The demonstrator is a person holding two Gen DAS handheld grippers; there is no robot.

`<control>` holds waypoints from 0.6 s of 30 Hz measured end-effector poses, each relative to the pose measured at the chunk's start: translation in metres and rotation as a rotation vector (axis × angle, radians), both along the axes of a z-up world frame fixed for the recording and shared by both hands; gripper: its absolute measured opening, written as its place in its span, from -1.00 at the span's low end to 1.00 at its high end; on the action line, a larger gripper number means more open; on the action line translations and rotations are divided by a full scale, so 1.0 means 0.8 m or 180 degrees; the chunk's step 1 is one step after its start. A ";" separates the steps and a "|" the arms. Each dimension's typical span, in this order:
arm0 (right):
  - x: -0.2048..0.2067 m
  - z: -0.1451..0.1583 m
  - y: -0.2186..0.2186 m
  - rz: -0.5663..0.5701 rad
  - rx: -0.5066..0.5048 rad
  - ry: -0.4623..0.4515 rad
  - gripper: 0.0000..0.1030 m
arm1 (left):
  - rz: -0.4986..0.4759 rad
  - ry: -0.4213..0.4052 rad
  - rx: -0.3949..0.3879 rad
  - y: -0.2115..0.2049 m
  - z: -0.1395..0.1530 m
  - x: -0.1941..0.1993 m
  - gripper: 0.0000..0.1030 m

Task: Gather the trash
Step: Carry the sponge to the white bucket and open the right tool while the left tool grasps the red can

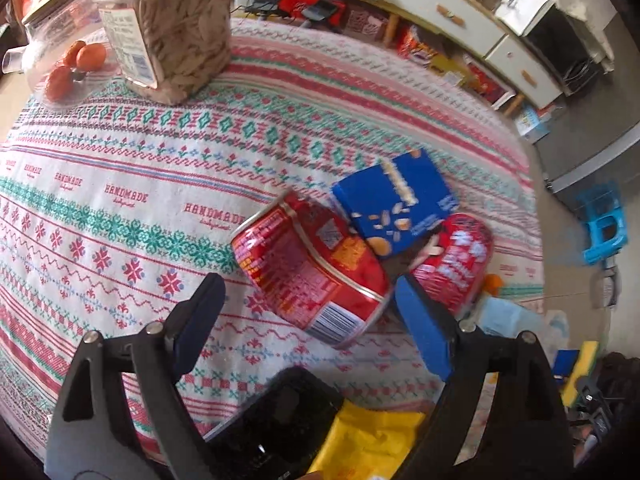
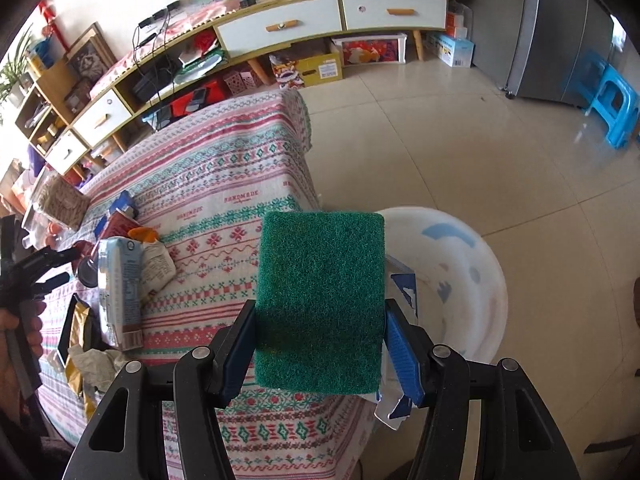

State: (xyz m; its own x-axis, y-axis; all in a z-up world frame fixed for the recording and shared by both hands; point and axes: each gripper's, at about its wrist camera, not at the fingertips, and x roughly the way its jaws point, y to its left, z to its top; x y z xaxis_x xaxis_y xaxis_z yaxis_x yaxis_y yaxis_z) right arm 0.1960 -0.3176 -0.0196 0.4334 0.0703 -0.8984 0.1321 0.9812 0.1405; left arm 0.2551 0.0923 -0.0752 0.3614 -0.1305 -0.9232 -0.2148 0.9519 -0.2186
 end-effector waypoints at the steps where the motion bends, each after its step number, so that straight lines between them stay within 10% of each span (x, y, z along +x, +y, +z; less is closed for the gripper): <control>1: 0.000 -0.001 -0.001 0.0017 -0.0008 0.0008 0.21 | 0.0041 -0.0003 -0.0036 0.000 -0.004 0.001 0.70; 18: 0.002 -0.019 -0.018 -0.0010 -0.0065 0.0156 0.21 | 0.0195 -0.0080 0.0154 0.005 0.001 -0.011 0.23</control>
